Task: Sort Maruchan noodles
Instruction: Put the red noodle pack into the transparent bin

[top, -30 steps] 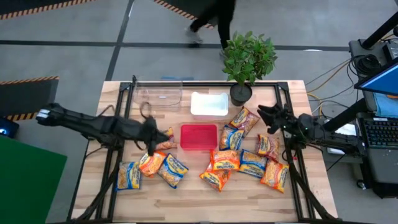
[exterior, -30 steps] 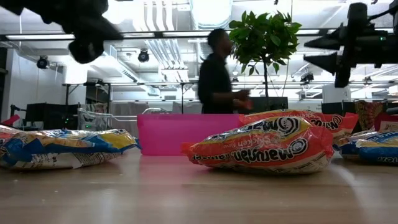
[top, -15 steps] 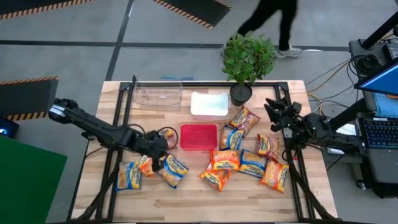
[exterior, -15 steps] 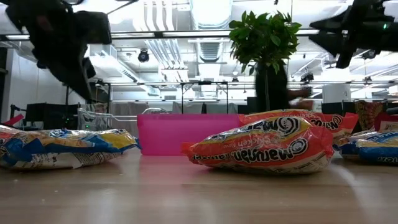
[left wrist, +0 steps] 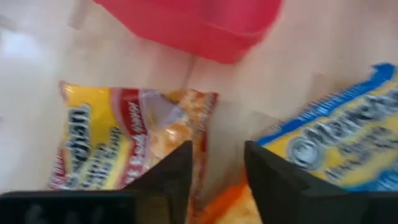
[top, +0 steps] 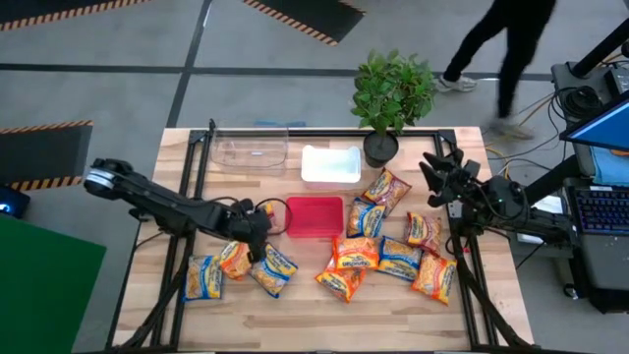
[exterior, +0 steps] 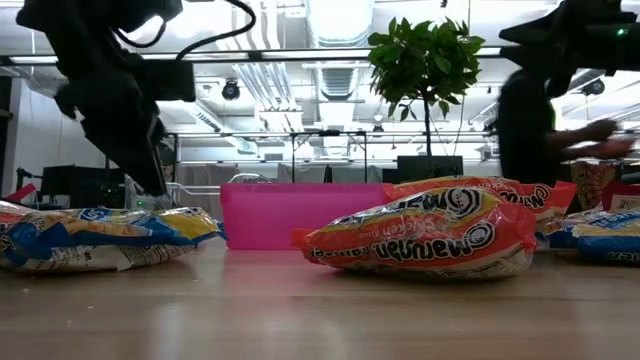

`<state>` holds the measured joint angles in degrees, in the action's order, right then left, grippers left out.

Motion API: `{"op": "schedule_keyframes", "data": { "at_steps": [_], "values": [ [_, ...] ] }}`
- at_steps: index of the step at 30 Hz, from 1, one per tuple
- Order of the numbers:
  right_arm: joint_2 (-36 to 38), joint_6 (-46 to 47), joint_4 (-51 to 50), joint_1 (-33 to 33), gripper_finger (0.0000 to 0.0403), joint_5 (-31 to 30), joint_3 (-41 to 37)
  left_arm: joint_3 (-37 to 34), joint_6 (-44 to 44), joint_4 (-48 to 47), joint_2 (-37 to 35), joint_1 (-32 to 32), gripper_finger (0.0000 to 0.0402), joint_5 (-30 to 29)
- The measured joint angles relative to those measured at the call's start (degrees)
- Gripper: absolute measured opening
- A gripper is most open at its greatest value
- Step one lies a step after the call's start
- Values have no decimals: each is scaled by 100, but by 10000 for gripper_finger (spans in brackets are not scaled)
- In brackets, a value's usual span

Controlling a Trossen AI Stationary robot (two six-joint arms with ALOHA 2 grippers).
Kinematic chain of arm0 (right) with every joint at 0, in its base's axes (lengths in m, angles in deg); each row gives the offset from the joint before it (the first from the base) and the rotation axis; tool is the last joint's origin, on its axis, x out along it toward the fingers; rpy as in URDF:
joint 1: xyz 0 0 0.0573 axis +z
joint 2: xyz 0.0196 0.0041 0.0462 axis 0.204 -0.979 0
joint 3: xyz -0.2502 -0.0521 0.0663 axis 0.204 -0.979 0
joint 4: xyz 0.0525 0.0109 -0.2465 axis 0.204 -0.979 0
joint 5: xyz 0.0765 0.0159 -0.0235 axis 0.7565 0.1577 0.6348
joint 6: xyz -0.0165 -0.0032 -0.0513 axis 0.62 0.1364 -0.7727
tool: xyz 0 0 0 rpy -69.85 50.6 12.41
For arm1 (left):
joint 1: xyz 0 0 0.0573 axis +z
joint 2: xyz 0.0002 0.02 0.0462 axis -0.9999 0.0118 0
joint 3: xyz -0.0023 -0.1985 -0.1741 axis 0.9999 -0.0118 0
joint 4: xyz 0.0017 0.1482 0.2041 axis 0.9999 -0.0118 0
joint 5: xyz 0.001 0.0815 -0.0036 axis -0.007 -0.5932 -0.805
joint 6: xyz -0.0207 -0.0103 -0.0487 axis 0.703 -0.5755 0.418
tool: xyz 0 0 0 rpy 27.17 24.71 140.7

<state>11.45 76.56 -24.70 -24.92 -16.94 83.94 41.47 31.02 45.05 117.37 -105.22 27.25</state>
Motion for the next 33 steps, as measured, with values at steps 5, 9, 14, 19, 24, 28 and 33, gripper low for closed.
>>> {"op": "schedule_keyframes", "data": {
  "at_steps": [5,9,14,19,24,28,33],
  "values": [
    [-2,9,-9,0,158,3,2,-53,-631,-13,323,6,194,-135],
    [-4,77,-11,0,151,46,2,-83,-724,-45,559,15,196,-353],
    [-7,241,-25,0,143,383,2,-83,-643,-75,753,15,183,-414],
    [-7,323,-144,0,137,498,2,-83,-636,-163,970,19,170,-573],
    [-7,334,-141,0,137,498,2,-83,-471,-165,1049,22,144,-585],
    [-7,491,-427,0,137,515,2,-83,-169,-349,1037,20,82,-565],
    [-9,581,-711,0,137,510,0,-85,18,-436,969,35,11,-541]
  ]
}}
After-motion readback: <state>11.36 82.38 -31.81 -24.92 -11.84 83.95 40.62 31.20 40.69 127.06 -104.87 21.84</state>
